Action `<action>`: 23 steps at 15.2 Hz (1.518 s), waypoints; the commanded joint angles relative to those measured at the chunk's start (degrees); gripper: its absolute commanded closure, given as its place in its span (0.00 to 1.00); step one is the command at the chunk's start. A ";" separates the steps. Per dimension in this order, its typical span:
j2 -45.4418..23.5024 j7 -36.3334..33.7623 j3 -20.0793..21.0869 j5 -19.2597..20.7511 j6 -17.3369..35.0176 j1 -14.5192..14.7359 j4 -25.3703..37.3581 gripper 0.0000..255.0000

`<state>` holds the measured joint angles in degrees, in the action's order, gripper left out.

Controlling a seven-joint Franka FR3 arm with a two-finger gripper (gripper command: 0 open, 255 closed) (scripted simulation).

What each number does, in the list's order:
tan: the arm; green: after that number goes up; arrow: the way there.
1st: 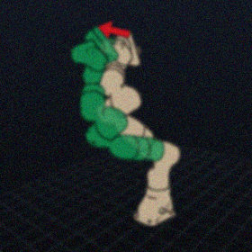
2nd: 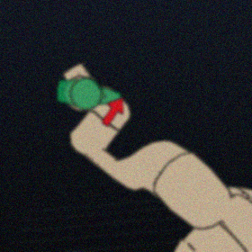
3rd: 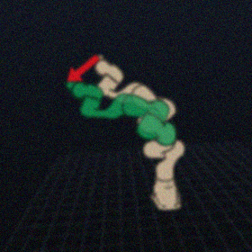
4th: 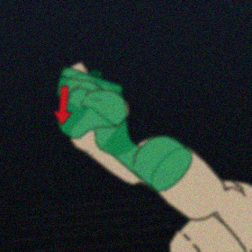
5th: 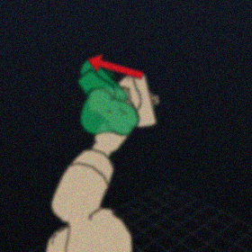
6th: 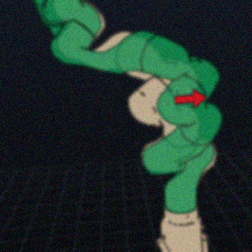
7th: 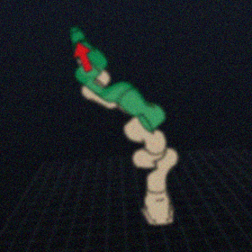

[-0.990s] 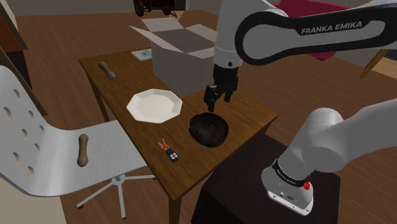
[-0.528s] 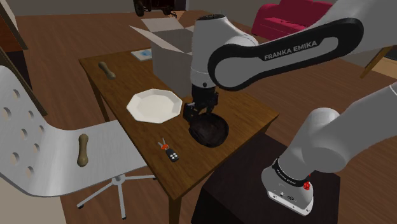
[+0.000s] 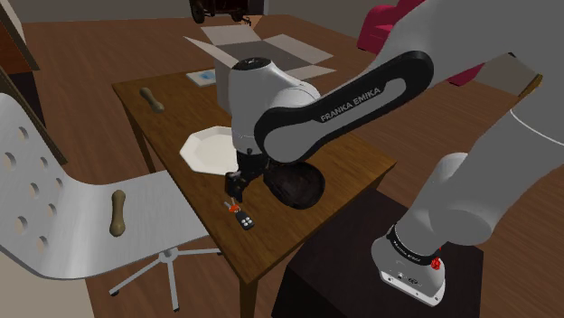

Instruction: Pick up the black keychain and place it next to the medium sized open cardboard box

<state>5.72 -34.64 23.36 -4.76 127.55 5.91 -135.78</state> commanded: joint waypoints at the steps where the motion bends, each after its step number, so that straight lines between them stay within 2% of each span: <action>1: -5.28 -3.45 1.25 2.49 2.79 0.36 2.33 0.00; 3: -9.41 -6.27 1.75 4.88 4.31 0.98 4.66 0.00; 11: -13.71 -8.15 1.27 7.50 10.04 1.47 2.82 0.00; 18: -13.70 -8.15 1.26 7.49 10.04 1.48 2.81 0.00; 19: -13.70 -8.15 1.26 7.49 10.04 1.48 2.81 1.00; 23: -13.70 -8.15 1.26 7.49 10.04 1.48 2.81 1.00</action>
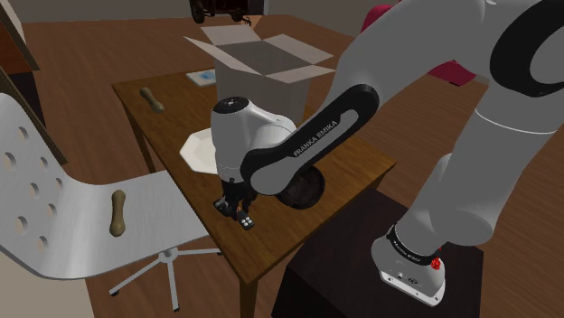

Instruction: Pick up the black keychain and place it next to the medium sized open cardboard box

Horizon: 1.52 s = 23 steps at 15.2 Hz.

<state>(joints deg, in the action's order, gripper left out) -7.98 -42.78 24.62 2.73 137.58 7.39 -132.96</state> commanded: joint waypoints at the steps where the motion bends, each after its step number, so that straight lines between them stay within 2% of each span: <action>1: 0.00 0.00 0.00 0.00 0.00 0.00 0.00 1.00; 5: 0.00 0.00 0.00 0.00 0.00 0.00 0.00 1.00; 23: 9.82 3.70 0.45 -5.44 -13.65 -0.63 4.73 1.00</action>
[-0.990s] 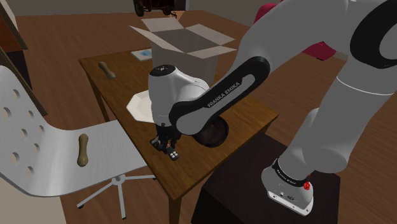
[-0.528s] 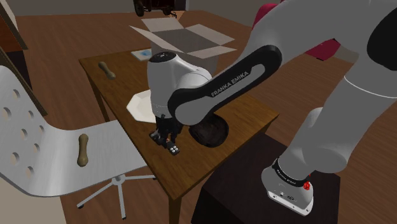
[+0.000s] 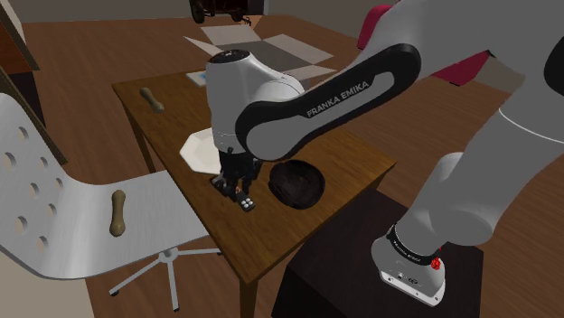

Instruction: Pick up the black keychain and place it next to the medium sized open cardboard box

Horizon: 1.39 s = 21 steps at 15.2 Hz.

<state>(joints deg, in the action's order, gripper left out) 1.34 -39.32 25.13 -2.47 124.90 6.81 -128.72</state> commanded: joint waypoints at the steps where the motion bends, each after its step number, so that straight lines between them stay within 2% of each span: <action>1: 0.92 0.37 -0.10 -0.43 -1.75 -0.07 0.87 1.00; 21: 6.57 1.73 -1.02 -2.39 -17.18 -0.32 11.05 1.00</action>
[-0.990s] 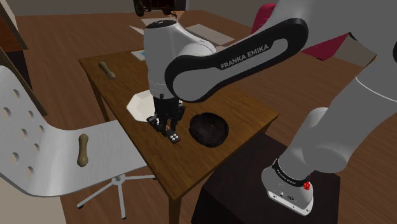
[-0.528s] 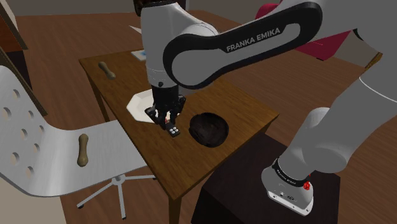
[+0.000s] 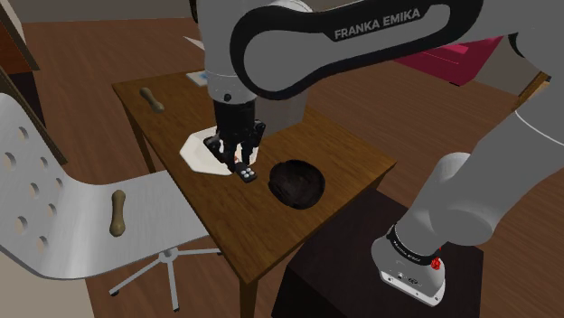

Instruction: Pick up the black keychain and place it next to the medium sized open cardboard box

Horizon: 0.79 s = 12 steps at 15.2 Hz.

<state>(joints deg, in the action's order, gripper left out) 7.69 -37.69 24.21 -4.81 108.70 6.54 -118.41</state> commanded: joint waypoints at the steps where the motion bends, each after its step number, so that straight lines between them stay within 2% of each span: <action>1: 0.36 0.12 -0.14 -0.08 -1.74 -0.07 1.37 1.00; 12: 1.02 0.05 -0.53 -0.11 -10.19 -0.26 9.20 1.00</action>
<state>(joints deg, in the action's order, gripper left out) 8.75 -37.59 23.69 -4.95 99.23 6.28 -109.94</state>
